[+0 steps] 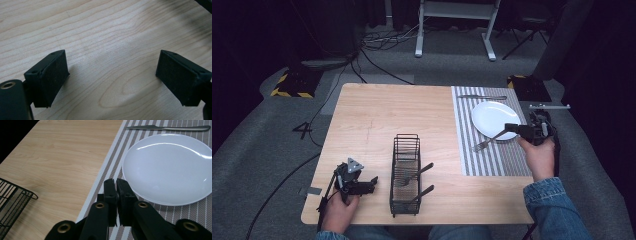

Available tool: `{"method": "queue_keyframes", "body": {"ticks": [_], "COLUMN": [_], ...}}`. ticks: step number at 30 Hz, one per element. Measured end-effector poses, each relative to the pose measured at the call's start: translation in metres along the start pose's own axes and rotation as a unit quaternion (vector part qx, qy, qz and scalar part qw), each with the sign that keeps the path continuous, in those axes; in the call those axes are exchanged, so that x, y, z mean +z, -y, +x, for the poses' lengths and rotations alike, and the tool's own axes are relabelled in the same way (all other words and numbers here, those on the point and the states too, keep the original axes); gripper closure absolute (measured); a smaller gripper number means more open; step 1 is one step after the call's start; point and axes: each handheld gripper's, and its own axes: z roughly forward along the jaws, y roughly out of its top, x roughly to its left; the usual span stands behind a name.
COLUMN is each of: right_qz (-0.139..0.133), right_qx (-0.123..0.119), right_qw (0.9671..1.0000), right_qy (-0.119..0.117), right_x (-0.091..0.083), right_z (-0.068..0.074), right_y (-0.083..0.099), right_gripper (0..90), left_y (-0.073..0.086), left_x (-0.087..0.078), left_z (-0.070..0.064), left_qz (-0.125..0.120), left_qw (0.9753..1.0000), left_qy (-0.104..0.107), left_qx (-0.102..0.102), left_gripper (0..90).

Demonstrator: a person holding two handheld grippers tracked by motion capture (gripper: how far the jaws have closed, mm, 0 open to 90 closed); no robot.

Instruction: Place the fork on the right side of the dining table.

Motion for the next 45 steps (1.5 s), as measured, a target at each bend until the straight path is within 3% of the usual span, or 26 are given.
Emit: {"method": "queue_keyframes", "body": {"ticks": [19,33,38,45], "right_qz": [0.001,0.013,0.026,0.034], "right_qx": [0.027,0.041,0.038,0.048], "right_qw": [0.9996,0.9987,0.9982,0.9978], "right_qy": [0.012,0.027,0.037,0.032], "right_x": [0.004,0.009,0.014,0.019], "right_z": [-0.015,-0.035,-0.043,-0.052], "right_y": [-0.001,0.0,0.002,0.005], "right_gripper": [84.2,79.8,68.0,57.1], "left_y": [0.0,0.002,0.004,0.004], "left_x": [0.0,-0.001,-0.003,-0.003], "left_z": [0.0,-0.001,-0.002,-0.002], "left_qz": [-0.001,-0.003,-0.003,-0.003], "left_qw": [1.0,1.0,1.0,1.0], "left_qy": [0.0,-0.001,-0.001,0.0], "left_qx": [0.0,0.0,0.002,0.003], "left_gripper": [10.7,11.0,11.1,11.1]}}
